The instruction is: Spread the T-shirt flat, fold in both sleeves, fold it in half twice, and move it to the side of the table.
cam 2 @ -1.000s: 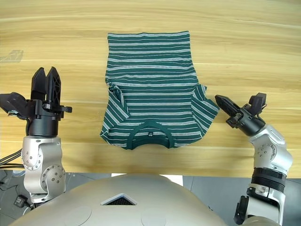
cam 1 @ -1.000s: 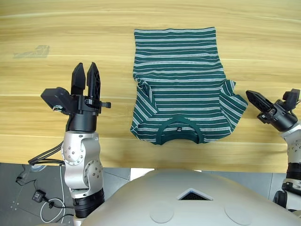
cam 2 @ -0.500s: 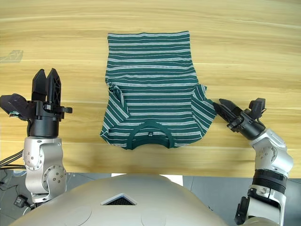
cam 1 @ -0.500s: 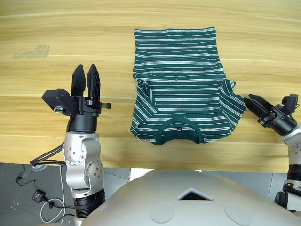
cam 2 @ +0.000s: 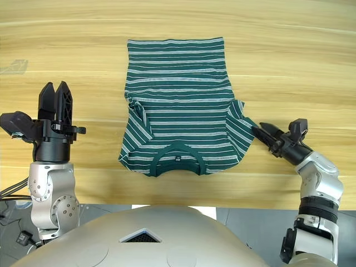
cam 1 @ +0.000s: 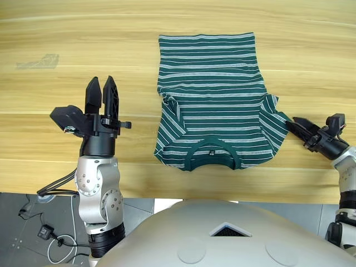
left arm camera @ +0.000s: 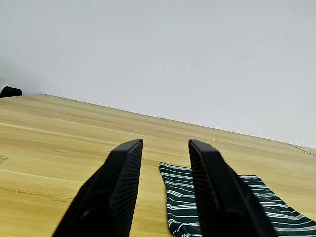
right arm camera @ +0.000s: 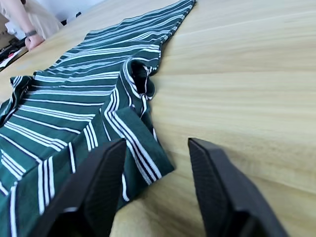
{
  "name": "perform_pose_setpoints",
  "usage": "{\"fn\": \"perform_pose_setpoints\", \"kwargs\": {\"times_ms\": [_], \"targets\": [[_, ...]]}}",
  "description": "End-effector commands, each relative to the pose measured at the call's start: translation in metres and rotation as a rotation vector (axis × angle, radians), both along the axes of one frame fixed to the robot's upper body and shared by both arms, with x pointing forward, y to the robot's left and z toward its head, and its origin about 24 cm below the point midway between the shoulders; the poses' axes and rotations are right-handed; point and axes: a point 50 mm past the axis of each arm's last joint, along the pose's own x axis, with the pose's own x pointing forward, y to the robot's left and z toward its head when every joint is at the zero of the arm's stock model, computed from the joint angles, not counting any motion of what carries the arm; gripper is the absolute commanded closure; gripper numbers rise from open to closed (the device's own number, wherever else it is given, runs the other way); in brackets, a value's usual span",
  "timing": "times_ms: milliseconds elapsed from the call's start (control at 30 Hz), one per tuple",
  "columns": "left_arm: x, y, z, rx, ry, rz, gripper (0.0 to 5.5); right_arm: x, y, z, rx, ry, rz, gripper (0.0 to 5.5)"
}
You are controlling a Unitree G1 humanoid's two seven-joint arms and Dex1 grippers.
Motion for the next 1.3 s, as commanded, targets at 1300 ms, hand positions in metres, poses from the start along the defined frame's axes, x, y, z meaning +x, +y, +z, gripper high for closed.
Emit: {"fn": "perform_pose_setpoints", "kwargs": {"times_ms": [1300], "targets": [[0.006, -0.006, -0.017, 0.027, 0.055, -0.031, 3.77, 0.006, 0.081, 0.033, 0.066, -0.172, 0.321, 5.47]]}}
